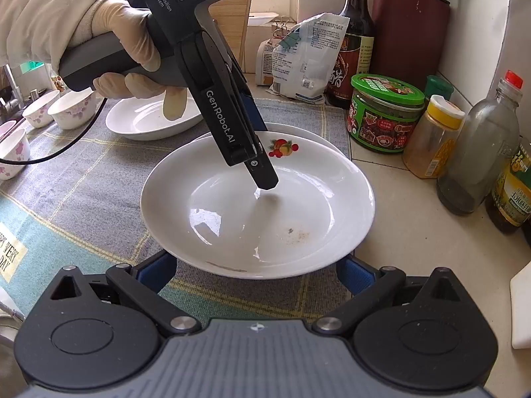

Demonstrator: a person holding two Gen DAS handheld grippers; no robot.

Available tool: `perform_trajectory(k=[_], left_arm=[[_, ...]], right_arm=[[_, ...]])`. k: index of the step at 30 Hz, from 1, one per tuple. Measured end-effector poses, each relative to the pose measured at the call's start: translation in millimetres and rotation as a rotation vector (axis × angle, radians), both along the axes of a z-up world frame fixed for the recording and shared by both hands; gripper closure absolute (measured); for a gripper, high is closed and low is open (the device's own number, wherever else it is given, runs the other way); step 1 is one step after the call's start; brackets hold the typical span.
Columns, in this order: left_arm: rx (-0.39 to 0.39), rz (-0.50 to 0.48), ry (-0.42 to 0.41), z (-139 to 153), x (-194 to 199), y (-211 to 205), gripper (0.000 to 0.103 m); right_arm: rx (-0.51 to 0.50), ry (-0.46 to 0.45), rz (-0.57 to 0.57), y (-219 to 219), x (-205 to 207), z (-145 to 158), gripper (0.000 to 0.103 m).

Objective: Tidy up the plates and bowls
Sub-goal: 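Open the left tool to release the plate and lift away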

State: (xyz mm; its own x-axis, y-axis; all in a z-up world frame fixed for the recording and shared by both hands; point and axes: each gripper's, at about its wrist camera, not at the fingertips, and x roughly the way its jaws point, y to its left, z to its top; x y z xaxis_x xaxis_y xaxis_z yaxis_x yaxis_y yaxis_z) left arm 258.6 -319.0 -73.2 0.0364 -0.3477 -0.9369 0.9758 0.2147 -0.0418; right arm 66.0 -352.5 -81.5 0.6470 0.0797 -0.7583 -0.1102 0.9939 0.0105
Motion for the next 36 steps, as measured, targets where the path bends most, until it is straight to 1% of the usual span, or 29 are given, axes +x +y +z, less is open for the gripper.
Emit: perform_trajectory(k=[8,14,17,18,20,22,24,26,28,30,34,36], left_arm=[[-0.001,-0.003,-0.026,6,-3,4,0.03],[-0.017,0.013,-0.031,12,-2,11,0.03],[-0.025,0.023,-0.044,14,-3,15,0.028],[-0.03,0.023,-0.043,15,-3,16,0.025],[-0.044,0.015,-0.025,18,-6,19,0.025],[-0.052,0.02,-0.034,19,-9,22,0.025],[-0.079,0.027,-0.058,24,-14,26,0.025],[-0.125,0.032,-0.09,31,-23,34,0.024],[-0.167,0.045,-0.114,38,-31,41,0.019],[-0.209,0.064,-0.146,44,-40,51,0.018],[-0.248,0.108,-0.223,52,-61,70,0.017],[-0.258,0.135,-0.24,55,-71,80,0.014]], right_arm=[[-0.006,-0.005,0.0,0,-1,0,0.0],[-0.006,-0.006,0.0,0,-1,1,0.0],[-0.02,-0.003,0.001,1,1,1,0.0],[-0.025,-0.003,0.001,1,1,0,0.0],[-0.018,-0.008,0.005,2,1,0,0.0],[-0.014,-0.01,0.008,4,1,1,0.0],[-0.027,-0.014,0.01,6,0,1,0.0],[-0.033,-0.02,0.011,8,-2,2,0.0],[-0.03,-0.025,0.007,8,-3,3,0.0],[-0.032,-0.03,0.0,9,-4,4,0.0],[-0.039,-0.043,-0.021,9,-6,6,0.0],[-0.046,-0.05,-0.028,11,-8,7,0.0]])
